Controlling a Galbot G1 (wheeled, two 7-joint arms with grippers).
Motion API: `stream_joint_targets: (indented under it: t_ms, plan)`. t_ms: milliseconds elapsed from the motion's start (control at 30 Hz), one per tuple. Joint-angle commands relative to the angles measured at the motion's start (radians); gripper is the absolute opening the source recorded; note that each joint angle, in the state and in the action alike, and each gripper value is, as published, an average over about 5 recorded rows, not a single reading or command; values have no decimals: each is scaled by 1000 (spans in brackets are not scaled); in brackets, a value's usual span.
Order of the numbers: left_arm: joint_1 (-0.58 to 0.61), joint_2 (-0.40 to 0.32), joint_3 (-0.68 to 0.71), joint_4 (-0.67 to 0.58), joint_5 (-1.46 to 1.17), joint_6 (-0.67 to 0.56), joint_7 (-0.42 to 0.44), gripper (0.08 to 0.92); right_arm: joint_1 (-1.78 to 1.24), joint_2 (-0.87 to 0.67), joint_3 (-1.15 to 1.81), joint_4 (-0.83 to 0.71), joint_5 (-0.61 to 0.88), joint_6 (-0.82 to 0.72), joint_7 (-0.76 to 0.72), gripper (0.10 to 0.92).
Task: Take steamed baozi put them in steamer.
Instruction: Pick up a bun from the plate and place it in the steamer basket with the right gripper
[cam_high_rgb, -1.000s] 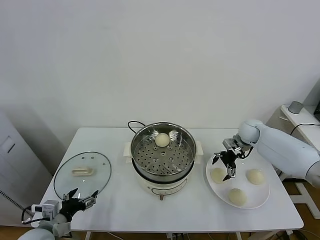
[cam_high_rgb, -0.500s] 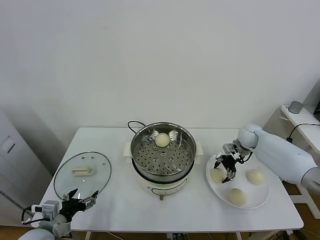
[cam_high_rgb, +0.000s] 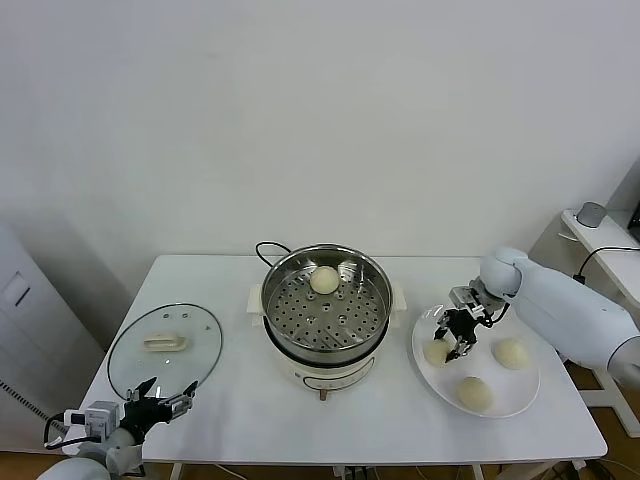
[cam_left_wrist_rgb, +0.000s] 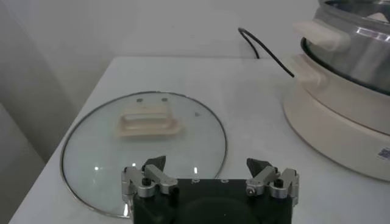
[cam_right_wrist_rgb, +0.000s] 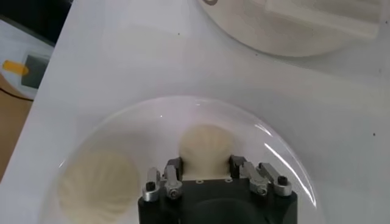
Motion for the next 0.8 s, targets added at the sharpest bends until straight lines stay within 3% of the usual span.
stream_joint_targets:
  t_ms: [33, 500, 800]
  plan:
    - [0, 0, -1, -2, 1, 1, -1, 823, 190, -49, -145, 55, 115, -30, -32, 475]
    - [6, -1, 0, -20, 19, 0, -2, 823, 684, -44, -466, 208, 511, -245, -49, 475]
    - [12, -3, 2, -30, 20, 0, -4, 823, 763, 55, -497, 284, 678, -391, 46, 475]
